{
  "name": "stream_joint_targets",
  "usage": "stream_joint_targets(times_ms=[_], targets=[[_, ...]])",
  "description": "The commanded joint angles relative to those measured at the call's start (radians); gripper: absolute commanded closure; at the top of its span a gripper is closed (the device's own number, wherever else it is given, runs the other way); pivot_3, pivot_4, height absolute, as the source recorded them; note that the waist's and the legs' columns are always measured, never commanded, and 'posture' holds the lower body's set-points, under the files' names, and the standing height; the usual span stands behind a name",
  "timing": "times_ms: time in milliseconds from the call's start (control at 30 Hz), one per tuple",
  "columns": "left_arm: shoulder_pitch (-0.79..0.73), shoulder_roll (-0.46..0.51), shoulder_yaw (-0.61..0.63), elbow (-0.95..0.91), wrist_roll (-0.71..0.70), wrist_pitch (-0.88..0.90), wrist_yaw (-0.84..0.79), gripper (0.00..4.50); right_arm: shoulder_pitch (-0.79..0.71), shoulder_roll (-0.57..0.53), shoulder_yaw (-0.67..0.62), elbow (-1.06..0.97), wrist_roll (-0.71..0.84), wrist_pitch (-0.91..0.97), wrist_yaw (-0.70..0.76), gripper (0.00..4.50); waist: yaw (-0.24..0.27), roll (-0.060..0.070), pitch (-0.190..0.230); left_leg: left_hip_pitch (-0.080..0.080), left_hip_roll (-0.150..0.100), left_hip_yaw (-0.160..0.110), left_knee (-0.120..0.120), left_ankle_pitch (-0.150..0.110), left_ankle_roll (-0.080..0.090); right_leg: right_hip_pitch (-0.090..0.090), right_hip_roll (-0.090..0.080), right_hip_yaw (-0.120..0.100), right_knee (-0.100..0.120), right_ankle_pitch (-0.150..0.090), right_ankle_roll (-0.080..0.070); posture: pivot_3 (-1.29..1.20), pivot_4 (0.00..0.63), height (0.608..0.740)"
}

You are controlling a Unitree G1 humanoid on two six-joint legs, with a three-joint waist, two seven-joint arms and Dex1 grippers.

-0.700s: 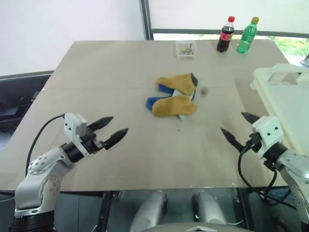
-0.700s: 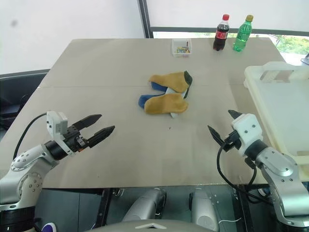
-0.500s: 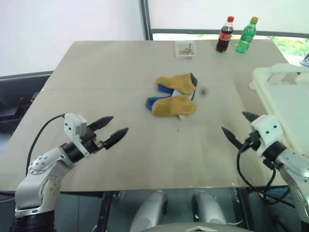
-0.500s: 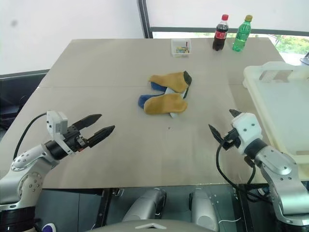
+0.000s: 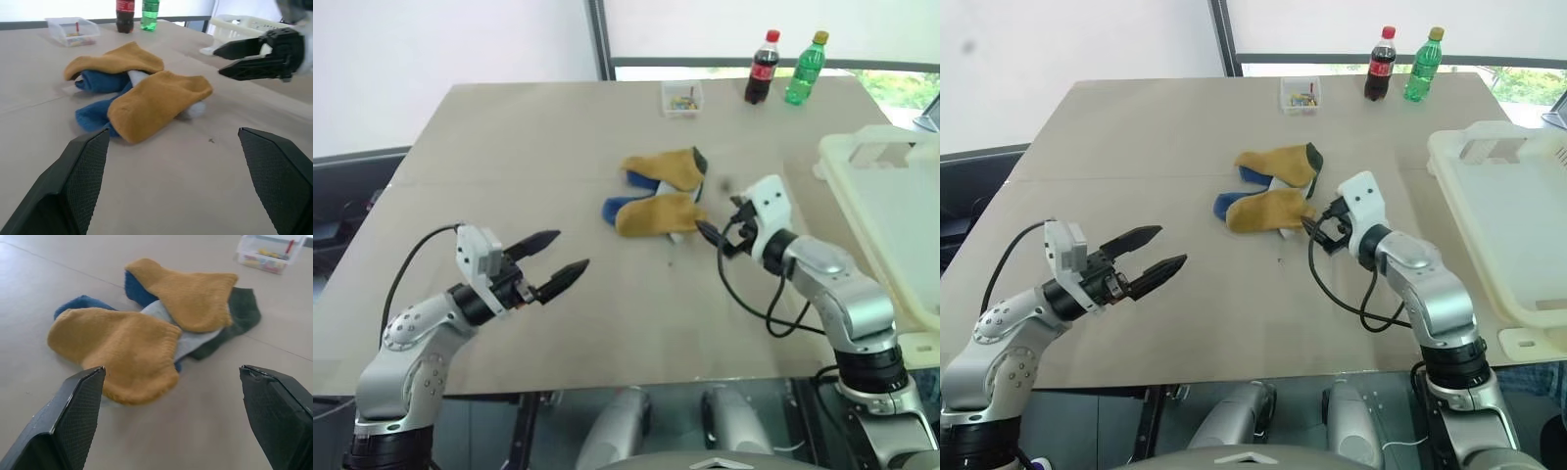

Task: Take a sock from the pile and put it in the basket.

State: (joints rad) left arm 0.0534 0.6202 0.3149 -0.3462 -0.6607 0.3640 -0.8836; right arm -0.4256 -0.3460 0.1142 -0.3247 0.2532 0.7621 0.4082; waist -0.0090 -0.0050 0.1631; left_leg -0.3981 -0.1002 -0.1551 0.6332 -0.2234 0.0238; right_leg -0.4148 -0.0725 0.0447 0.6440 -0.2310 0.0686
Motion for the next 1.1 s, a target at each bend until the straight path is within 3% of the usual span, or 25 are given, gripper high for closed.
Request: stream_joint_targets(times_ms=[33, 133, 200, 267, 300, 733, 833, 967, 1100], targets=[[0.011, 0.002, 0.008, -0.049, -0.015, -0.014, -0.004, 0.07, -0.031, 0.003, 0.02, 0.033, -0.013, -0.018, 0.014, 0.0, -0.002, 0.0, 0.0, 0.0, 0.0, 0.0, 0.0, 0.0, 0.0, 0.0, 0.0, 0.0, 0.0, 0.0, 0.0, 0.0, 0.15, 0.74], [0.025, -0.001, 0.0, -0.065, -0.014, -0.018, -0.004, 0.07, -0.059, 0.017, 0.027, 0.087, -0.017, -0.026, 0.016, 0.0, -0.005, 0.0, 0.0, 0.0, 0.0, 0.001, 0.0, 0.0, 0.0, 0.0, 0.0, 0.001, 0.0, 0.0, 0.0, 0.0, 0.15, 0.74], [0.032, 0.0, -0.004, -0.074, -0.014, -0.02, -0.006, 0.0, -0.075, 0.027, 0.027, 0.118, -0.018, -0.033, 0.019, 0.53, -0.005, 0.0, 0.0, 0.0, 0.0, 0.002, 0.0, 0.0, 0.0, -0.001, 0.001, 0.001, 0.0, 0.0, 0.0, 0.0, 0.15, 0.74], [0.04, 0.003, -0.008, -0.08, -0.011, -0.022, -0.012, 0.0, -0.093, 0.039, 0.028, 0.151, -0.021, -0.046, 0.022, 1.38, -0.005, 0.0, 0.0, 0.001, 0.001, 0.002, 0.0, 0.0, 0.0, -0.001, 0.001, 0.001, 0.001, 0.0, 0.0, 0.0, 0.15, 0.74], [0.042, 0.003, -0.008, -0.081, -0.012, -0.022, -0.013, 0.0, -0.1, 0.044, 0.03, 0.164, -0.023, -0.052, 0.025, 1.48, -0.006, 0.0, 0.0, 0.001, 0.001, 0.002, 0.0, 0.0, 0.0, -0.001, 0.001, 0.002, 0.001, 0.0, 0.0, 0.0, 0.15, 0.74], [0.063, 0.016, -0.005, -0.102, -0.012, -0.025, -0.038, 0.0, -0.159, 0.083, 0.019, 0.271, -0.024, -0.064, 0.052, 1.48, -0.006, 0.0, 0.0, 0.001, 0.001, 0.002, -0.001, 0.0, 0.0, -0.001, 0.002, 0.002, 0.001, 0.001, -0.001, 0.0, 0.15, 0.74], [0.062, 0.017, -0.001, -0.105, -0.016, -0.021, -0.032, 0.0, -0.169, 0.085, 0.012, 0.291, -0.022, -0.07, 0.052, 2.32, -0.006, 0.0, 0.0, 0.001, 0.001, 0.002, -0.001, 0.0, 0.0, -0.001, 0.002, 0.002, 0.001, 0.001, -0.001, 0.0, 0.15, 0.74], [0.06, 0.018, -0.001, -0.107, -0.017, -0.019, -0.029, 0.0, -0.174, 0.08, 0.012, 0.302, -0.024, -0.077, 0.059, 4.35, -0.006, 0.0, 0.0, 0.001, 0.001, 0.002, -0.001, 0.0, 0.0, -0.001, 0.002, 0.002, 0.001, 0.001, -0.001, 0.0, 0.15, 0.74], [0.056, 0.017, -0.005, -0.108, -0.016, -0.018, -0.025, 0.0, -0.177, 0.073, 0.013, 0.306, -0.026, -0.079, 0.07, 4.46, -0.006, 0.0, 0.0, 0.001, 0.001, 0.002, -0.001, 0.0, 0.0, -0.001, 0.002, 0.002, 0.001, 0.001, -0.001, 0.0, 0.15, 0.74]])
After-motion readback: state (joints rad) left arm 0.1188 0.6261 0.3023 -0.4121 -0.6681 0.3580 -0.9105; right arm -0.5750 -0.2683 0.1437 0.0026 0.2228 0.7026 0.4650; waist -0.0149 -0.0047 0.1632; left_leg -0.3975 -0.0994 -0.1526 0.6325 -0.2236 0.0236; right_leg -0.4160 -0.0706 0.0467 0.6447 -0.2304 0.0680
